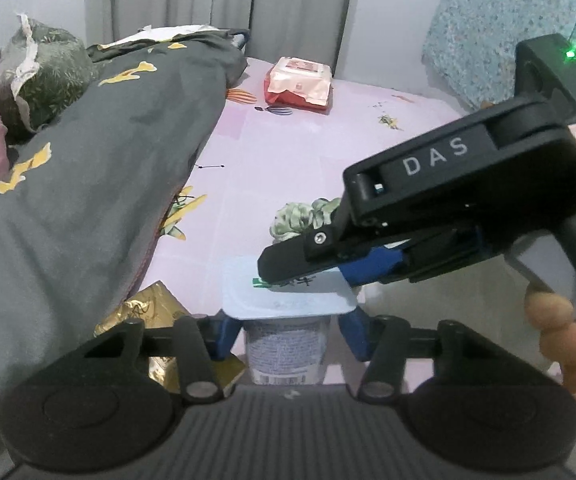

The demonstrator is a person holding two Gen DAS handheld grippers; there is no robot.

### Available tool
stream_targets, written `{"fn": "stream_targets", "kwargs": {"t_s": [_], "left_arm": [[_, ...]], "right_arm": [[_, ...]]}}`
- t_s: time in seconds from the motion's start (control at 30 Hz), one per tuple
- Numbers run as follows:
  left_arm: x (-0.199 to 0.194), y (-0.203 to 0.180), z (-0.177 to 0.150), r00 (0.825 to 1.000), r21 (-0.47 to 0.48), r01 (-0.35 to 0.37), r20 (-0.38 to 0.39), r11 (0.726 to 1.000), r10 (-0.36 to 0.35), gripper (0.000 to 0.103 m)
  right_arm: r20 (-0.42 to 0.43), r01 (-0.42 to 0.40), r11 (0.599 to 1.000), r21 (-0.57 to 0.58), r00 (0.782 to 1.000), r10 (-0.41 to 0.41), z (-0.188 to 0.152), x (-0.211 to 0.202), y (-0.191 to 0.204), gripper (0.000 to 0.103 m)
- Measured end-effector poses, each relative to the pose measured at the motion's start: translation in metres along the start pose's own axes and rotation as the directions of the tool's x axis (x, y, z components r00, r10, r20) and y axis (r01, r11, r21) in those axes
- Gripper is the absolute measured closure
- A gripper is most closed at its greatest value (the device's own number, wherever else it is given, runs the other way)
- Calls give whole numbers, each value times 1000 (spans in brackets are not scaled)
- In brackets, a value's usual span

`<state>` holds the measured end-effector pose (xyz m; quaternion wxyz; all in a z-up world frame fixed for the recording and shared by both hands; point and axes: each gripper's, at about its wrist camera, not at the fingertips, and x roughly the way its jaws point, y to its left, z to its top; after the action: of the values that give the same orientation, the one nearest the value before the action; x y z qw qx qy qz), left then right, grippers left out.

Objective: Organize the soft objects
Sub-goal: 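Grasp the white yogurt cup by its rim with the right gripper, then carry the yogurt cup into the box and set it down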

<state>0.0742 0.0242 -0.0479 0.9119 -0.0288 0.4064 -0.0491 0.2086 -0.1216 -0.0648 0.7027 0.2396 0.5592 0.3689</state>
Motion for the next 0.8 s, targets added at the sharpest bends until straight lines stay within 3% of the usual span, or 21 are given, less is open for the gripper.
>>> {"fn": "stream_targets", "kwargs": {"t_s": [0.23, 0.43, 0.63, 0.8], "left_arm": [[-29, -10, 14, 997, 23, -13, 74, 1000, 12, 55], [-61, -44, 39, 985, 101, 7, 168, 995, -24, 55], [-80, -120, 67, 962, 237, 113, 217, 965, -166, 54], [-69, -197, 86, 934, 335, 268, 139, 903, -328, 52]], "right_arm": [[63, -29, 998, -50, 998, 32, -10, -30, 19, 64], [189, -37, 994, -107, 980, 57, -17, -85, 40, 64], [362, -13, 995, -97, 931, 47, -33, -183, 28, 63], [487, 51, 999, -16, 872, -37, -61, -274, -9, 62]]}}
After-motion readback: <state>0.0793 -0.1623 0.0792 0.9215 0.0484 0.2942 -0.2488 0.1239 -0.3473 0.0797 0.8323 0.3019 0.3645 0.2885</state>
